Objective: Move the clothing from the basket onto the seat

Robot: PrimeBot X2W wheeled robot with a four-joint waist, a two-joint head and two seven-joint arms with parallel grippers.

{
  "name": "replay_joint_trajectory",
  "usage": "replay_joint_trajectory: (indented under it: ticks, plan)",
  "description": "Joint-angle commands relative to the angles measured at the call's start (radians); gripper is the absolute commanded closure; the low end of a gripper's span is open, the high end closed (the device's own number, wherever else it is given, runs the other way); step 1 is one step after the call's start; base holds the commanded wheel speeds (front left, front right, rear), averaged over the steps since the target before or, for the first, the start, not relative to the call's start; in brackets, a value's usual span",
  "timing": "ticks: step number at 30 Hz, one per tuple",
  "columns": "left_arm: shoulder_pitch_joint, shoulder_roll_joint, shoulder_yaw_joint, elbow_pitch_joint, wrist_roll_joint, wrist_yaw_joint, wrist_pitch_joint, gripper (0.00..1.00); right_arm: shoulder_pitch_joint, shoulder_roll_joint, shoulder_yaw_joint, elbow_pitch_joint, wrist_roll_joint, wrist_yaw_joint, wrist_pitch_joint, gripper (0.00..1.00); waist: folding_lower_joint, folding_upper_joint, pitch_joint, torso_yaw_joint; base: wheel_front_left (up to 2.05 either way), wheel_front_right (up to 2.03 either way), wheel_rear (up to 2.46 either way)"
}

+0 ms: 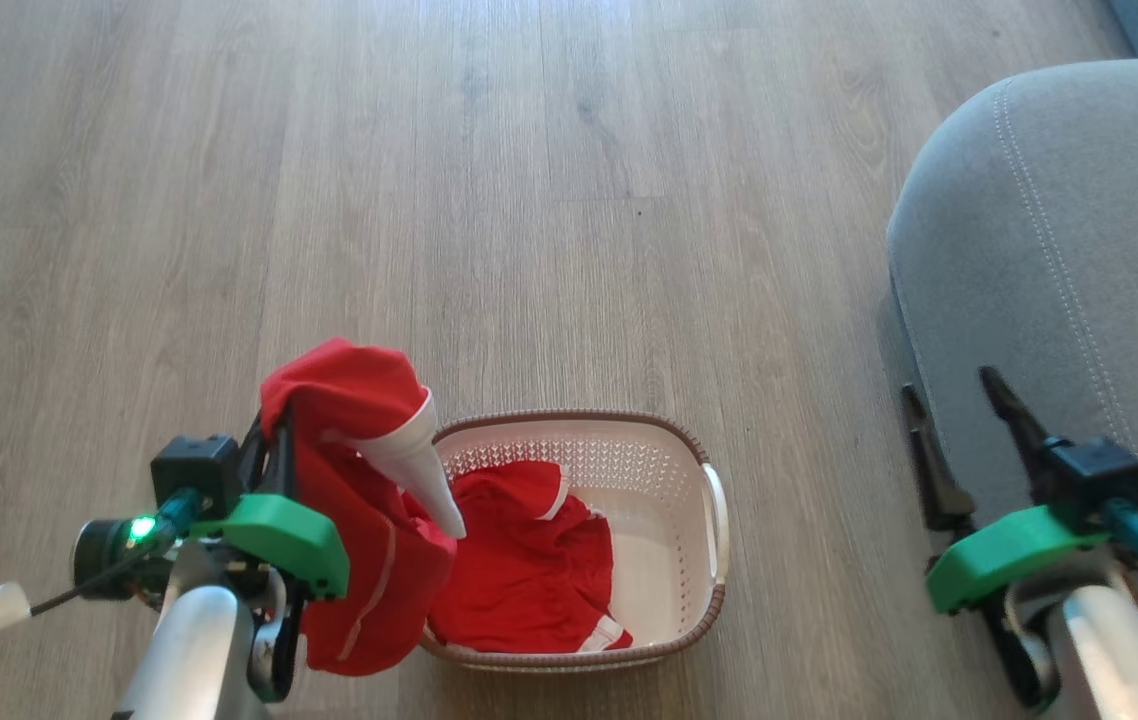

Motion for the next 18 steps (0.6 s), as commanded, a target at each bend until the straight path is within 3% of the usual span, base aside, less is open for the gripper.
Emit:
replay_joint_trajectory:
  ticks: [1,7,14,18]
  plan:
    - [-0.031,0.008,0.025,-0.049,0.005,-0.009,-0.014,1.0,-0.027,-0.024,0.059,-0.031,0.02,0.0,-0.009,0.0,0.0001,-0.0001,-0.002,0.0,0.0,0.0,0.0]
    - [-0.04,0.0,-0.005,-0.1,0.01,-0.026,-0.01,1.0,-0.087,-0.071,0.272,-0.052,0.098,0.0,-0.009,0.0,0.0001,-0.0001,-0.002,-0.001,0.0,0.0,0.0]
    - [-0.075,-0.014,-0.084,-0.189,0.032,-0.059,0.035,1.0,-0.257,-0.11,0.593,-0.061,0.185,0.0,-0.009,0.0,0.0001,-0.0001,0.014,0.015,0.0,0.0,0.0]
    - [-0.085,-0.022,-0.141,-0.233,0.048,-0.083,0.064,1.0,-0.344,-0.14,0.725,-0.054,0.248,0.0,-0.009,0.0,0.0001,-0.0001,0.019,0.033,0.0,0.0,0.0]
